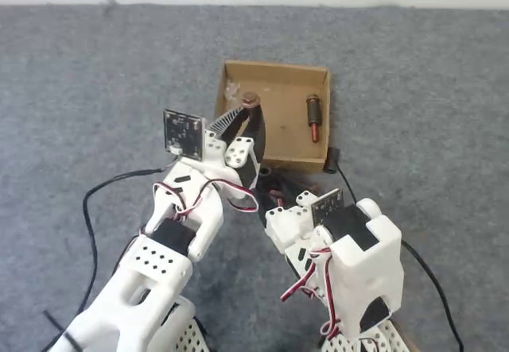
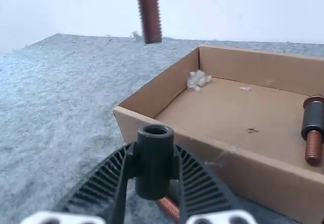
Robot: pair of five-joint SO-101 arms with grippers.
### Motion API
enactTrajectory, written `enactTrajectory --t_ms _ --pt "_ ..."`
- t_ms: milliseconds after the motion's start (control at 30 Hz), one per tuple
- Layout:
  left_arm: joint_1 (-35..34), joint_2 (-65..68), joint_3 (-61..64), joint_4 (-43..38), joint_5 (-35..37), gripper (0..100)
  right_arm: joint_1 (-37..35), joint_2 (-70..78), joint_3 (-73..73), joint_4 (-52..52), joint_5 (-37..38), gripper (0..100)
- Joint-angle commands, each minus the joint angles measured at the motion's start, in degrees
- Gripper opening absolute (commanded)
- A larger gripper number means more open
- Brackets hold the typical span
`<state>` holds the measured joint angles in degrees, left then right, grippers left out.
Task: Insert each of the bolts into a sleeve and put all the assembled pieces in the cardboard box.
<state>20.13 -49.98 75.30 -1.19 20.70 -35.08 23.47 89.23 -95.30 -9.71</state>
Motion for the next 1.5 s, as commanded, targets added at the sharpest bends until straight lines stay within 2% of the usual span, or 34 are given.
enactTrajectory --t_ms 0,400,633,933,1267,1467 --pt "0.4 -2.2 -1.8 4.4 1.5 1 -0.2 -0.4 -1.4 -2.9 -0.3 0.6" --pt "1.1 -1.8 -1.8 6.7 1.5 1 -0.1 -0.2 -1.4 -4.8 -0.3 0.6" --pt "1.1 -1.8 -5.1 16.7 1.3 1 -0.1 -0.2 -1.4 -4.8 -0.2 0.6" --pt "5.4 -2.1 -5.6 16.7 1.2 1 -0.2 -0.2 -1.2 -4.7 -0.2 0.6" --pt "5.3 -1.7 -5.1 16.9 1.2 1 -0.2 -0.7 -0.3 -5.1 -0.2 0.6" --pt "5.4 -1.7 -3.9 16.8 -2.2 1 -0.2 -0.7 0.0 -5.1 1.9 0.6"
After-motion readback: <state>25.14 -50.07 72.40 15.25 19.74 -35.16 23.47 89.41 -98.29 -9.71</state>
